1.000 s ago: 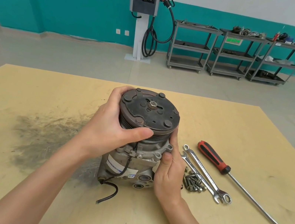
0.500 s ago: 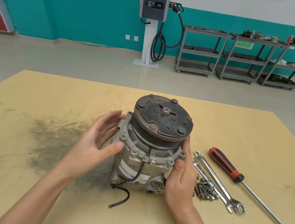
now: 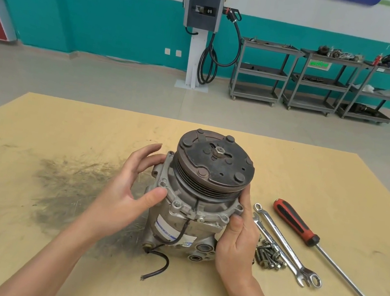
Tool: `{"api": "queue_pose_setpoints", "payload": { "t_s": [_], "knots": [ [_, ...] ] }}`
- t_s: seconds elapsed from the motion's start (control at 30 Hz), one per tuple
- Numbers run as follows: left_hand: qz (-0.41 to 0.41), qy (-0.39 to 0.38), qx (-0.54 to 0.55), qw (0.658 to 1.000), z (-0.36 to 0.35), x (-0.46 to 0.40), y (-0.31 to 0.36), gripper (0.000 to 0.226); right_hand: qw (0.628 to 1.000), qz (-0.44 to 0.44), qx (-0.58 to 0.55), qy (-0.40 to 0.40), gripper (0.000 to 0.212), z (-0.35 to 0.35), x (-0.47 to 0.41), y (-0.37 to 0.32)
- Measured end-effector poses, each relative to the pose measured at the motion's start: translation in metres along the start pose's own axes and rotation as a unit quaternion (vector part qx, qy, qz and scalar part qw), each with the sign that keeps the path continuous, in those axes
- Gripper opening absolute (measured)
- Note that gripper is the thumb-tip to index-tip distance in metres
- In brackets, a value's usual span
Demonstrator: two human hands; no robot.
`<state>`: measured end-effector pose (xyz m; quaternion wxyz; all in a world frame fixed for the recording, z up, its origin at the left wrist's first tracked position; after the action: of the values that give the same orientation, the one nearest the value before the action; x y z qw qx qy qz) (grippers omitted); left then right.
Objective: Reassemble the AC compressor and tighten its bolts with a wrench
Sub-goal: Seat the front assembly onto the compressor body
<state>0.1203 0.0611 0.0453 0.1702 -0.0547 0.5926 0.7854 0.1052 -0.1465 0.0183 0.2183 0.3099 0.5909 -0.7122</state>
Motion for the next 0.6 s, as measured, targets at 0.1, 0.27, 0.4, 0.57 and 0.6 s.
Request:
{"api": "queue_pose_setpoints", "payload": {
  "t_s": [0.1, 0.27, 0.4, 0.57, 0.6],
  "knots": [
    [-0.002, 0.008, -0.009, 1.0, -0.0008, 0.0002, 0.0001, 0.075, 1.0, 0.001, 0.008, 0.003, 0.063, 0.0008, 0.0007, 0.001],
    [-0.006, 0.013, -0.009, 1.0, 0.0, 0.0012, 0.0014, 0.087, 1.0, 0.003, 0.024, 0.013, 0.056, 0.0026, 0.0013, 0.0028],
    [-0.01, 0.013, -0.004, 1.0, 0.0008, 0.0012, -0.0004, 0.083, 0.999, 0.007, 0.041, 0.019, 0.054, 0.0038, 0.0019, 0.0032],
    [-0.017, 0.015, -0.005, 1.0, 0.0, 0.0011, -0.0017, 0.079, 0.999, 0.0, 0.05, 0.006, 0.055, 0.0029, 0.0028, 0.0052],
    [-0.019, 0.015, -0.003, 1.0, -0.0002, 0.0011, -0.0016, 0.078, 0.999, -0.003, 0.05, 0.007, 0.055, 0.0029, 0.0031, 0.0049]
  ]
}}
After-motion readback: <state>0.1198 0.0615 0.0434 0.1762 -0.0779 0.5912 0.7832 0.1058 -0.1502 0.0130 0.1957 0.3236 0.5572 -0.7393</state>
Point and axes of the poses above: each hand's wrist, its own x-axis away from the middle knuckle, its own z-axis out of the back of the hand, y = z × x, the point moved 7 cm from there along -x, towards the middle knuckle, and after that the axes turned 5 degrees about -y, right-handed, at the moved point
